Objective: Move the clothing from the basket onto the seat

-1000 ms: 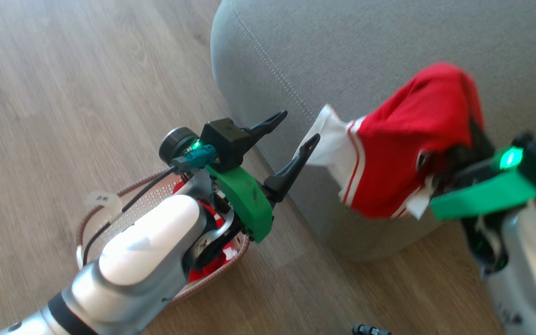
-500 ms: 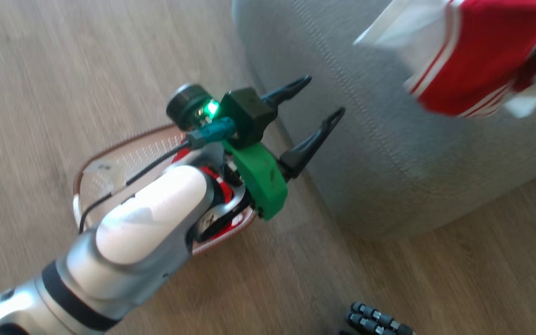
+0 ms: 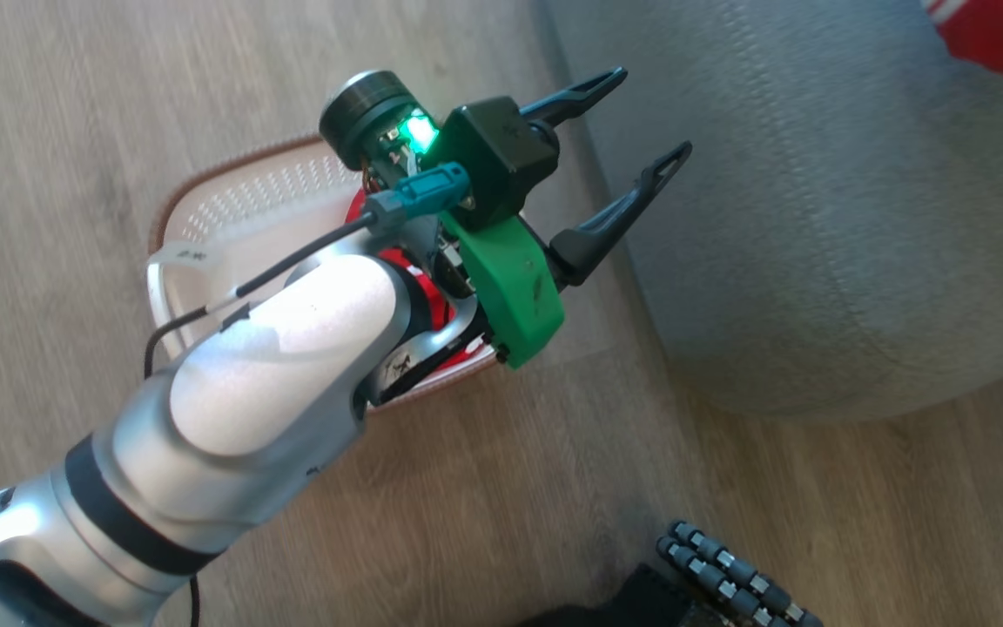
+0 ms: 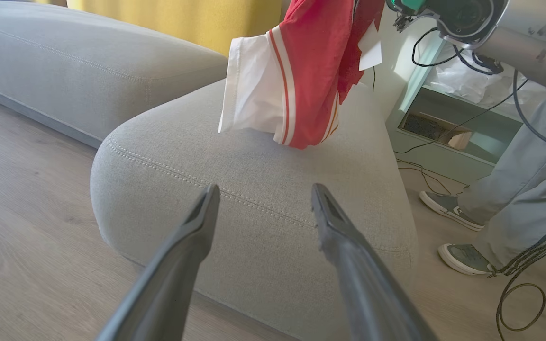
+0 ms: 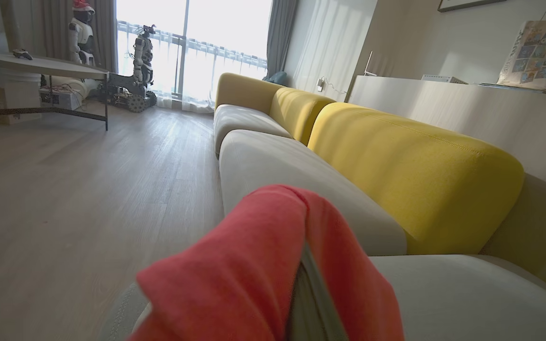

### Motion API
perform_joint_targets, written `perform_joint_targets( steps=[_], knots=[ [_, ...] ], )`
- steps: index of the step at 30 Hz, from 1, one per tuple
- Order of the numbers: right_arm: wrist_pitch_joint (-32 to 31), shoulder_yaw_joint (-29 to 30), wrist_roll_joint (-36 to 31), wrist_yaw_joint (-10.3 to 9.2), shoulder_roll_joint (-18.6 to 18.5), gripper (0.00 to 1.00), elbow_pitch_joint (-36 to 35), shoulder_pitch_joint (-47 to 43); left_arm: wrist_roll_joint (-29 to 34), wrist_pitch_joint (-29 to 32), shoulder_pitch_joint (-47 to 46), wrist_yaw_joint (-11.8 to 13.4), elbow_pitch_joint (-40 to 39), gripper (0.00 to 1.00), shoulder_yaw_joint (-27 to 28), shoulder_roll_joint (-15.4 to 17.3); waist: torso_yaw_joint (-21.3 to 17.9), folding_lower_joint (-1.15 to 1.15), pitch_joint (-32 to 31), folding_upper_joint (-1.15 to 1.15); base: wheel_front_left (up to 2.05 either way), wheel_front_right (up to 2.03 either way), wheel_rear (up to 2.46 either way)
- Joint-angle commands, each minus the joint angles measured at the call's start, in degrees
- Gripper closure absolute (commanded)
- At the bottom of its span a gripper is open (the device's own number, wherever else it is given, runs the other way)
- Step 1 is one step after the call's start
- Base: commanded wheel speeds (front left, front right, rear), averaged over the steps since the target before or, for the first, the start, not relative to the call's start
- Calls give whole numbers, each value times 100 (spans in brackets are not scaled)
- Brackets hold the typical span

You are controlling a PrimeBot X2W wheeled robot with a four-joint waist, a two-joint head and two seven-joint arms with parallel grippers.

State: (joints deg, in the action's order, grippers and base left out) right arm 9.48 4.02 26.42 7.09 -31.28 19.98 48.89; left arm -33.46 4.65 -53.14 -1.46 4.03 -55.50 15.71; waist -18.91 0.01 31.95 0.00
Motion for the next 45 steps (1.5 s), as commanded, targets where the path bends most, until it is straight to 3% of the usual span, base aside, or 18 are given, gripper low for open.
perform_joint_targets(
  steps=[1,15,18,21,23,24,25,26,27,28,36,45],
  knots=[
    [-44,24,56,40,-283,100,-45,112,47,29,-247,-24,-215,0,164,28,163,-1,204,0,0,0,0],
    [-515,-462,282,40,-349,100,1686,423,27,-28,-354,-53,-155,0,156,44,376,-1,416,0,0,0,0],
    [-721,-526,291,40,-334,77,2081,467,14,-50,-359,-53,-135,0,157,44,388,-1,412,0,0,0,0],
    [-904,-715,305,40,-337,67,2327,484,-2,-83,-341,-52,-103,0,154,47,399,-1,372,0,0,0,0],
    [-1041,-832,381,40,-315,52,2434,478,-21,-101,-329,-51,-77,0,154,46,402,-1,333,0,0,0,0],
    [-1127,-888,453,40,-307,37,2481,481,-32,-108,-325,-50,-64,0,155,41,404,-1,313,0,0,0,0],
    [-1127,-888,453,40,-307,37,2481,481,-32,-108,-325,-50,-64,0,155,41,404,-1,313,0,0,0,0],
    [-1211,-946,527,40,-301,16,2514,479,-46,-118,-318,-46,-53,0,158,35,405,-1,292,0,0,0,0],
    [-1313,-1016,592,40,-300,4,2535,470,-59,-125,-312,-41,-44,0,162,31,402,-1,275,0,0,0,0],
    [-1418,-1086,666,40,-301,0,2542,460,-69,-134,-307,-38,-35,0,166,30,398,-1,256,0,0,0,0],
    [-2210,-1505,1333,40,-518,0,2401,365,-123,-234,-219,2,66,0,166,40,349,-1,-8,0,0,0,0],
    [-2689,-1929,1758,40,-734,0,2077,91,-243,-398,10,66,211,0,193,76,226,-1,-527,0,0,0,0]
  ],
)
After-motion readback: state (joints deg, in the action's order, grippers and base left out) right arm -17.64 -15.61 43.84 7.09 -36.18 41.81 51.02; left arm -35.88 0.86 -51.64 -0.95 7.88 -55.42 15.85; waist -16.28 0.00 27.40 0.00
